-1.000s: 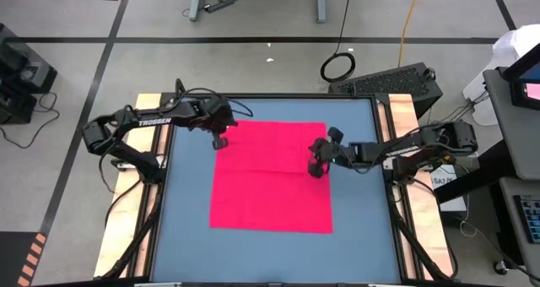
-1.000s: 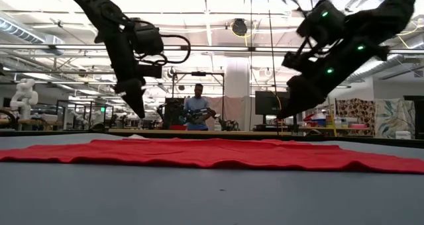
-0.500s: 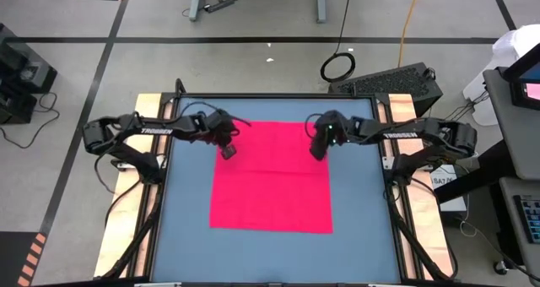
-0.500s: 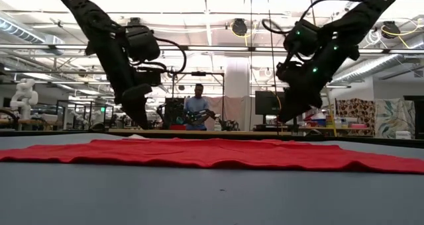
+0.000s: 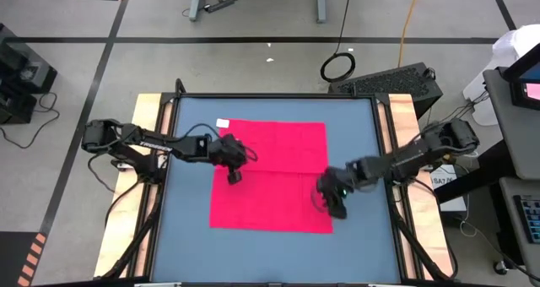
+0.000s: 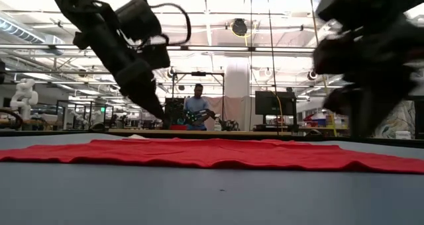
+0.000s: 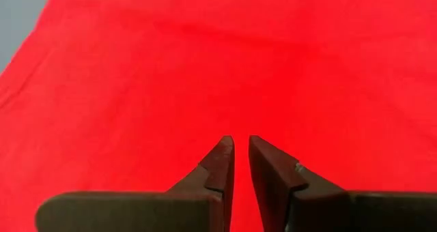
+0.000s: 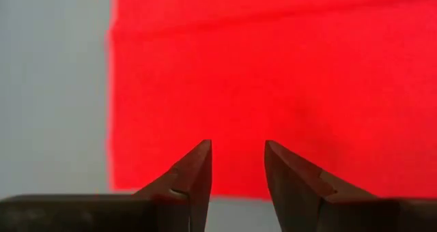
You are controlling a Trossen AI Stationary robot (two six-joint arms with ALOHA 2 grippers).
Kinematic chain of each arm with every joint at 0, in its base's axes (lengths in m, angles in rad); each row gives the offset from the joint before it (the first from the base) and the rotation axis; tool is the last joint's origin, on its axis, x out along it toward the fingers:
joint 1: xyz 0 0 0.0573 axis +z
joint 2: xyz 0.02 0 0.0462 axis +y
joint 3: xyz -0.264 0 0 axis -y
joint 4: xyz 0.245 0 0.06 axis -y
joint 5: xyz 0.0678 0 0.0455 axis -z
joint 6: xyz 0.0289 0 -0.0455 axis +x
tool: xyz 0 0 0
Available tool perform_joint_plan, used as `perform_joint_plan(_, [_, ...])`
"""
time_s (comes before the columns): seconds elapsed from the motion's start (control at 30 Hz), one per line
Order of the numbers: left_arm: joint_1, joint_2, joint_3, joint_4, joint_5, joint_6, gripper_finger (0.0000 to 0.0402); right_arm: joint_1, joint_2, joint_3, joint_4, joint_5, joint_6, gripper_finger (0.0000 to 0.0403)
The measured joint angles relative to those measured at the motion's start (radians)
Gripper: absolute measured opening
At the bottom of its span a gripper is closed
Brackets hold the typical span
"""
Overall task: Roll towel
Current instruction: Roll the red towel
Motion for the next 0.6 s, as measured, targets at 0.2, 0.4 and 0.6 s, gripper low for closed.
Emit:
perform_joint_plan(0.2, [-0.087,0.000,0.000,0.065,-0.038,-0.019,0.0054,0.302,0.001,0.000,0.071,0.167,0.244,0.0126])
perform_joint_plan(0.4, [-0.161,0.001,0.000,0.064,-0.114,-0.096,0.0054,0.492,0.013,0.000,0.199,0.386,0.261,0.0133])
perform_joint_plan(0.6, [-0.237,0.016,0.000,0.063,-0.157,-0.147,0.0054,0.535,0.103,0.000,0.205,0.462,0.276,0.0162])
